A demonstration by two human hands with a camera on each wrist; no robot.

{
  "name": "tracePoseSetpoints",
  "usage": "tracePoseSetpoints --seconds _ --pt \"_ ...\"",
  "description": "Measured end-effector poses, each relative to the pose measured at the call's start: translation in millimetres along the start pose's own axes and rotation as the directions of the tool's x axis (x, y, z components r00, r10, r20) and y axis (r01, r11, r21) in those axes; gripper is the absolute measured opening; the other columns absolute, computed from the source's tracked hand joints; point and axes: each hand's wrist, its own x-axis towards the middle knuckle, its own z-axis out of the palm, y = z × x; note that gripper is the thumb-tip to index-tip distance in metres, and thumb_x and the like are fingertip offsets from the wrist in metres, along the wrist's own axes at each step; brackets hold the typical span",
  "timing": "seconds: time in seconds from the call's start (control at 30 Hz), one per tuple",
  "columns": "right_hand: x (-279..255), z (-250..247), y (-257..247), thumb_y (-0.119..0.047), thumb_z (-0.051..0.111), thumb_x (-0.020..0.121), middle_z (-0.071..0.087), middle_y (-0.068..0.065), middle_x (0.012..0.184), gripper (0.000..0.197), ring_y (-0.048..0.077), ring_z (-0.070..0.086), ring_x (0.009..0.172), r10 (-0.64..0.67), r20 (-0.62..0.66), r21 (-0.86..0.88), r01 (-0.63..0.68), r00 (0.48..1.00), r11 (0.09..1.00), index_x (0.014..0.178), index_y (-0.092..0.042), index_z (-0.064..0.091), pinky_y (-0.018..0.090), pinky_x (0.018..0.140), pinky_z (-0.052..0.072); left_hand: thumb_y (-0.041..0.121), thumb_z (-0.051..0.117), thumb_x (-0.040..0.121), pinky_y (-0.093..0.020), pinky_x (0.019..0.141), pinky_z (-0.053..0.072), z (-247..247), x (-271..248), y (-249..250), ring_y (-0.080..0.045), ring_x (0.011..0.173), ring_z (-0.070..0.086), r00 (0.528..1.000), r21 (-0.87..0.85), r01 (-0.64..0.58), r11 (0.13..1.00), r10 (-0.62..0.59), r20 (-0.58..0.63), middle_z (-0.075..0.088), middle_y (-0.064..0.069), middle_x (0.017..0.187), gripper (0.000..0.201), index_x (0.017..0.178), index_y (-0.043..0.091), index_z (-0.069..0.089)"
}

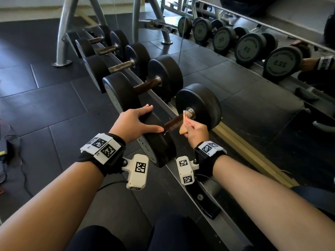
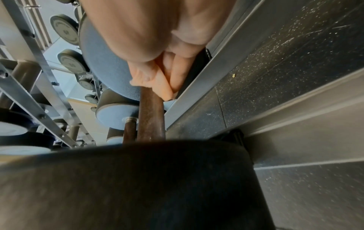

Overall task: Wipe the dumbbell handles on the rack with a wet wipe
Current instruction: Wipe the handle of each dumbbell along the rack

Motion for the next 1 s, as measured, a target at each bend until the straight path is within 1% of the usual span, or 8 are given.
tracePoseSetpoints --seconds 0.1,0.27,0.37,0.5,0.67,0.77,0.87,1.0 --pt "-14 15 1 -0.019 0.054 0.100 0.062 -0.010 0.120 0.029 0.020 0.057 0.121 0.016 0.057 0.032 -0.018 0.998 0.999 0.124 -0.030 0.066 0.046 0.106 0.047 0.051 0.082 0.066 -0.026 0.102 0.031 0 1 -2 -0.011 0.136 0.040 1.000 -0.010 0.001 1.000 -0.001 -0.001 0.039 0.017 0.152 0.090 0.145 0.039 0.041" --pt "-23 7 -1 -0.019 0.059 0.098 0.071 -0.005 0.107 0.022 0.014 0.066 0.105 0.011 0.220 0.017 -0.015 0.975 1.000 0.110 -0.030 0.073 0.033 0.092 0.055 0.052 0.082 0.066 -0.025 0.100 0.031 0 1 -3 -0.011 0.136 0.041 1.000 -0.004 -0.004 1.000 0.004 -0.003 0.039 0.017 0.152 0.090 0.145 0.039 0.041" --pt "-16 -12 -8 -0.041 0.066 0.091 0.071 -0.009 0.091 0.018 0.009 0.066 0.088 0.035 0.073 0.092 -0.042 0.997 0.995 0.095 -0.028 0.078 0.025 0.079 0.052 0.052 0.081 0.066 -0.027 0.103 0.032 1 1 -3 -0.012 0.136 0.041 1.000 -0.002 -0.008 1.000 0.008 0.001 0.039 0.016 0.152 0.090 0.145 0.039 0.040" --pt "1 -15 -8 -0.050 0.066 0.090 0.074 -0.003 0.102 0.029 0.017 0.066 0.103 0.055 -0.129 0.052 -0.049 0.990 0.997 0.105 -0.029 0.077 0.037 0.096 0.053 0.053 0.080 0.065 -0.027 0.101 0.033 2 2 -3 -0.012 0.135 0.041 1.000 0.004 -0.001 1.000 0.001 -0.007 0.039 0.017 0.152 0.091 0.145 0.039 0.040" --pt "-7 10 -4 -0.018 0.053 0.101 0.067 0.002 0.117 0.030 0.019 0.062 0.110 0.055 -0.004 0.035 -0.055 0.998 0.998 0.128 -0.021 0.066 0.043 0.104 0.049 0.054 0.080 0.066 -0.023 0.098 0.030 2 2 -3 -0.011 0.136 0.040 1.000 0.016 -0.007 1.000 0.007 -0.015 0.038 0.017 0.152 0.091 0.146 0.039 0.040" --pt "-19 18 0 -0.019 0.053 0.101 0.068 0.003 0.121 0.027 0.008 0.064 0.104 0.029 0.132 0.064 -0.038 0.991 0.997 0.124 -0.019 0.068 0.038 0.102 0.051 0.054 0.080 0.065 -0.022 0.097 0.028 2 2 -3 -0.010 0.136 0.039 1.000 0.021 -0.007 1.000 0.007 -0.019 0.037 0.017 0.153 0.092 0.146 0.038 0.040" --pt "-26 9 -9 -0.025 0.060 0.097 0.072 -0.003 0.111 0.019 0.016 0.065 0.111 0.037 0.261 0.057 -0.054 0.965 0.997 0.110 -0.028 0.074 0.042 0.103 0.050 0.053 0.080 0.067 -0.022 0.098 0.027 2 0 -2 -0.010 0.136 0.039 1.000 0.024 -0.005 1.000 0.006 -0.016 0.036 0.018 0.153 0.091 0.146 0.038 0.039" --pt "-17 -15 -25 -0.028 0.063 0.095 0.070 0.003 0.116 0.020 0.024 0.062 0.115 0.013 0.029 0.060 -0.014 1.000 0.998 0.111 -0.029 0.075 0.033 0.103 0.046 0.051 0.080 0.068 -0.021 0.097 0.028 3 0 -3 -0.008 0.135 0.039 1.000 0.011 -0.010 1.000 0.010 -0.010 0.036 0.019 0.153 0.090 0.146 0.039 0.039"
